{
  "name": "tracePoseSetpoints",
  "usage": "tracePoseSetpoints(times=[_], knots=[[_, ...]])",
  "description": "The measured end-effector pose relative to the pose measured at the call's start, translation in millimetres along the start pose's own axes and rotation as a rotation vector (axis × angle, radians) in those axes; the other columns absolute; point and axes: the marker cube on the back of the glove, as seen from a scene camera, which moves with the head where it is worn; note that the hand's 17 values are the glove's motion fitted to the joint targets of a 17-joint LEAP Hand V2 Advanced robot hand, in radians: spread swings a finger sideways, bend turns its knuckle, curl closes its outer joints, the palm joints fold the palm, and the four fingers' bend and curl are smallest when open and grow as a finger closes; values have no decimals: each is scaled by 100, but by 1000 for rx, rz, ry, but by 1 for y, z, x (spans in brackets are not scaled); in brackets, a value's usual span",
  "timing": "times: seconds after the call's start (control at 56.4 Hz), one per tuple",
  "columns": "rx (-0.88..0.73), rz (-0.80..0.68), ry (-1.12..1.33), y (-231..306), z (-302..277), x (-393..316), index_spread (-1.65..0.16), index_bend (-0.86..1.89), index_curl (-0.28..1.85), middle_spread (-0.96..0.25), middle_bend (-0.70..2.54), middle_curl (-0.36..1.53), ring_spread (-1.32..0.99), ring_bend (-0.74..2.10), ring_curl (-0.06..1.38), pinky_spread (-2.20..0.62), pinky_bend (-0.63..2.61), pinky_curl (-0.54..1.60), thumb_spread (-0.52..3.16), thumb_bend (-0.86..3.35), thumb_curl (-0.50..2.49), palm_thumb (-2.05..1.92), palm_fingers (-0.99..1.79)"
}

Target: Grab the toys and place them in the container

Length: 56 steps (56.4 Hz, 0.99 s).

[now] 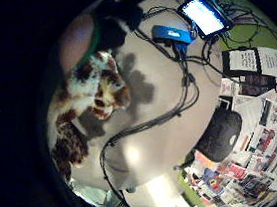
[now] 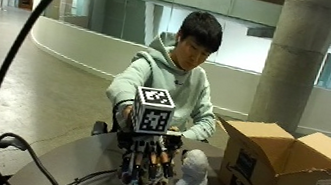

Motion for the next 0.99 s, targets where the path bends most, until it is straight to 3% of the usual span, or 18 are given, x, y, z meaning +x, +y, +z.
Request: tracePoseSetpoints(times=[0.213,0.532,0.71,0.993], knots=[[16,-10,-10,-6,17,-1,-33,21,28,-2,16,25,-5,64,34,-1,98,37,141,9,37,41,14],[122,-18,40,-17,23,3,-32,17,31,-17,33,32,-25,90,38,-30,103,36,131,17,45,67,82],[176,-24,13,-14,25,5,-31,19,34,-25,45,40,-33,91,40,-38,97,36,99,14,56,80,99],[71,-28,42,6,2,6,-34,36,49,-32,59,54,-35,96,46,-42,91,39,57,12,72,87,112]])
